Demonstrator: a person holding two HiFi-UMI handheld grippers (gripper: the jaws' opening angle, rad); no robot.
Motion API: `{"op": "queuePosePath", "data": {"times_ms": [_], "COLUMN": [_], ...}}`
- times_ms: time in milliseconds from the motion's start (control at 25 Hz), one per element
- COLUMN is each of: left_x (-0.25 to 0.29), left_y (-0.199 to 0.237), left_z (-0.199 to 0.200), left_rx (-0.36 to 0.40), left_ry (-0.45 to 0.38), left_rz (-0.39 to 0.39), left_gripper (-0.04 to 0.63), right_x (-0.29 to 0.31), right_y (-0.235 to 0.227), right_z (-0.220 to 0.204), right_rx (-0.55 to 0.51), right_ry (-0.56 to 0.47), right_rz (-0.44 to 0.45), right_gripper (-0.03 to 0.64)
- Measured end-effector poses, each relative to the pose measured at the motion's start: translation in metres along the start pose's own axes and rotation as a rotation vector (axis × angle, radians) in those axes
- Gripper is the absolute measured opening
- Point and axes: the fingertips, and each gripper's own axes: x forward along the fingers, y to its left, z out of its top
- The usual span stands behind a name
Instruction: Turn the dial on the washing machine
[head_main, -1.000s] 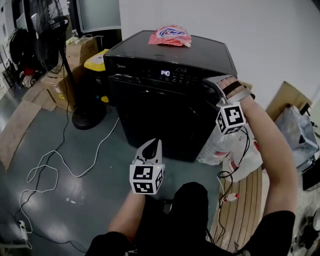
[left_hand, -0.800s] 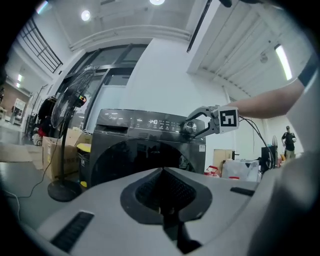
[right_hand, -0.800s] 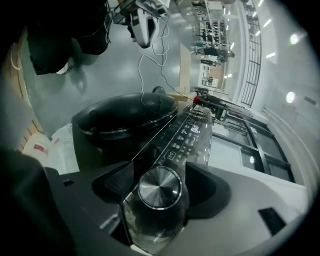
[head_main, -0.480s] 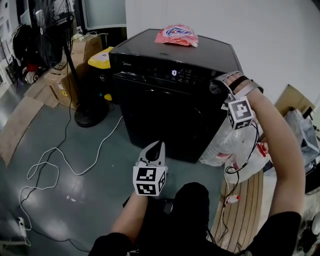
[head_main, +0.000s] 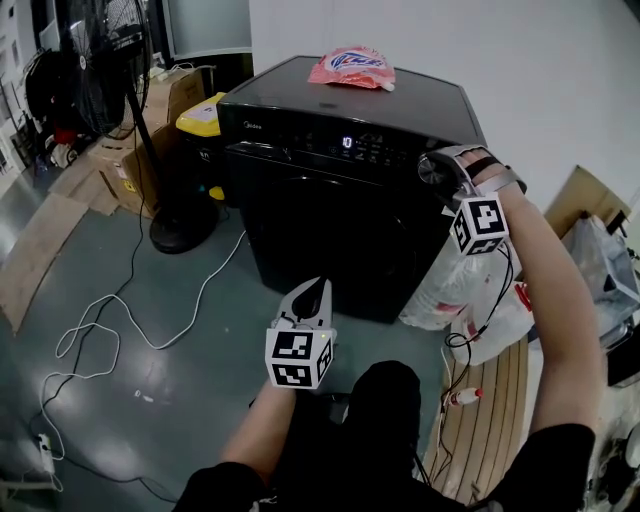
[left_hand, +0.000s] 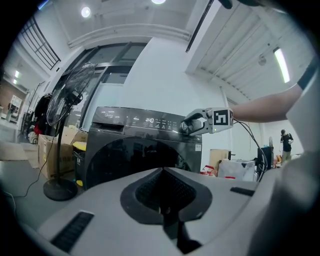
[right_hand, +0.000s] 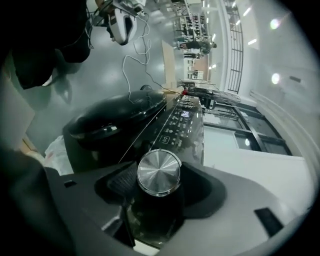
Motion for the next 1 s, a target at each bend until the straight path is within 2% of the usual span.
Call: {"op": "queuePosePath", "data": {"times_ms": [320,760,880,1000], "left_x": [-0.001,-0.005,-0.010,-0.015], "left_y": [0.000,-0.003,-0.004,-0.006], "left_z": [0.000,0.003,0.007,0.012], "left_rx": [0.041,0.044,0.051,0.053], "left_ry": [0.005,0.001,-0.011,-0.024], "left_rz": [0.007,-0.006,-0.001,0.004], "left_gripper": [0.012,0.012,0.012,0.012], "right_x": [0.001,0.004,0.005,0.005], "right_y": [-0.003,-0.004,-0.004,-0.006], "right_z": [-0.003,-0.005,-0.005,-0.006], "right_rx": [0.269,0.402,0.478,0.610], "right_ry": [0.010,0.082,0.121,0.165], "right_rz": [-0.132,-0.177,-0.197,-0.238], "right_gripper": [0.282,0.282,0.282,0.281]}}
